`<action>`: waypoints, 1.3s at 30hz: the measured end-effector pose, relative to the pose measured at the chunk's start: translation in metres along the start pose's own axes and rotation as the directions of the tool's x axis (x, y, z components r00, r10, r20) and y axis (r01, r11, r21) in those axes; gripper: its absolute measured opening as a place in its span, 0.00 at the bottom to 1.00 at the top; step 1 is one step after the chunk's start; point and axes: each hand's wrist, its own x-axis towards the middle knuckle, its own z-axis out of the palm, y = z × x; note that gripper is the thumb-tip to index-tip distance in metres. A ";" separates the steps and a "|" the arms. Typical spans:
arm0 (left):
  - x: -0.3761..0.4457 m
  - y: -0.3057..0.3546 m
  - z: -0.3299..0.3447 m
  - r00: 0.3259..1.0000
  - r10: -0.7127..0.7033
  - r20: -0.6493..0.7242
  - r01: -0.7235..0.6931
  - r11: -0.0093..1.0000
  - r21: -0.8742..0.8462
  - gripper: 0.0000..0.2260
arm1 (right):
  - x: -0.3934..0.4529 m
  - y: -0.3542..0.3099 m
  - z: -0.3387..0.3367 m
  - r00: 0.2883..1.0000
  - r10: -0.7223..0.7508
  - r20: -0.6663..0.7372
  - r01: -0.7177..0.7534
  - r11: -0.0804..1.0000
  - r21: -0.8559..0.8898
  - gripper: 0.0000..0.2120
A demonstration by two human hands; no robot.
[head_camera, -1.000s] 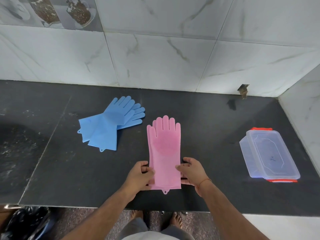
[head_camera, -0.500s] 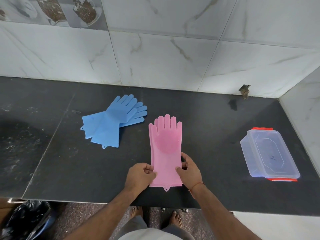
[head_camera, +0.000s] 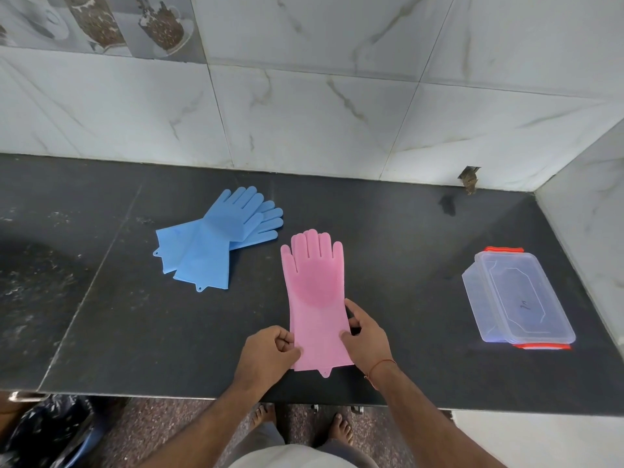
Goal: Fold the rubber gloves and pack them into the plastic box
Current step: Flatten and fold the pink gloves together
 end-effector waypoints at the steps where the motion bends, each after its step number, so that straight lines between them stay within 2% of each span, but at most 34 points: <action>1: -0.001 0.000 -0.001 1.000 0.022 0.007 -0.022 0.998 0.059 0.08 | -0.001 0.001 -0.001 1.000 -0.012 -0.004 0.012 1.000 -0.023 0.28; 3: -0.005 0.001 0.000 0.997 0.072 0.027 -0.076 0.976 0.204 0.14 | -0.004 0.005 -0.004 0.996 -0.086 -0.015 0.083 0.986 -0.143 0.27; 5: -0.010 -0.001 0.001 0.988 0.152 0.033 -0.155 0.928 0.338 0.23 | -0.010 0.012 -0.009 0.970 -0.243 -0.014 0.226 0.920 -0.322 0.25; 7: -0.016 -0.007 0.000 0.953 0.289 0.087 -0.297 0.842 0.450 0.30 | -0.019 0.020 -0.017 0.909 -0.412 0.061 0.393 0.802 -0.450 0.24; 9: -0.018 -0.013 -0.003 0.900 0.394 0.186 -0.430 0.737 0.521 0.32 | -0.027 0.028 -0.026 0.841 -0.505 0.193 0.525 0.678 -0.514 0.24; 12: -0.016 -0.020 -0.010 0.875 0.414 0.253 -0.483 0.698 0.529 0.30 | -0.033 0.040 -0.036 0.768 -0.507 0.392 0.637 0.535 -0.555 0.26; 14: -0.010 -0.023 -0.014 0.839 0.474 0.267 -0.538 0.650 0.536 0.26 | -0.033 0.043 -0.040 0.736 -0.505 0.451 0.673 0.471 -0.570 0.27; 16: -0.003 -0.023 -0.020 0.781 0.555 0.288 -0.607 0.563 0.561 0.22 | -0.033 0.042 -0.043 0.705 -0.545 0.453 0.697 0.414 -0.586 0.25; 20: 0.010 -0.026 -0.023 0.639 0.706 0.306 -0.692 0.353 0.629 0.12 | -0.031 0.034 -0.039 0.594 -0.686 0.420 0.736 0.252 -0.628 0.18; 24: 0.020 -0.027 -0.019 0.633 0.708 0.313 -0.697 0.346 0.628 0.13 | -0.028 0.026 -0.034 0.580 -0.662 0.475 0.718 0.140 -0.682 0.14; 27: 0.020 -0.025 -0.014 0.648 0.704 0.292 -0.692 0.384 0.612 0.10 | -0.027 0.025 -0.028 0.659 -0.516 0.547 0.705 0.172 -0.688 0.23; 29: 0.017 -0.027 -0.015 0.640 0.729 0.245 -0.696 0.414 0.587 0.09 | -0.032 0.023 -0.028 0.653 -0.584 0.481 0.698 0.219 -0.681 0.23; 32: 0.002 -0.033 -0.021 0.619 0.752 0.226 -0.708 0.411 0.574 0.09 | -0.048 0.020 -0.032 0.649 -0.644 0.406 0.710 0.320 -0.627 0.19; 35: -0.019 -0.049 -0.019 0.599 0.752 0.275 -0.754 0.414 0.510 0.08 | -0.068 0.029 -0.037 0.701 -0.613 0.364 0.699 0.487 -0.524 0.10; 37: -0.033 -0.059 -0.015 0.607 0.733 0.308 -0.765 0.436 0.474 0.10 | -0.081 0.039 -0.037 0.712 -0.604 0.358 0.696 0.537 -0.477 0.07; 39: -0.044 -0.063 -0.013 0.653 0.690 0.312 -0.741 0.498 0.451 0.10 | -0.091 0.042 -0.036 0.749 -0.573 0.333 0.659 0.589 -0.469 0.07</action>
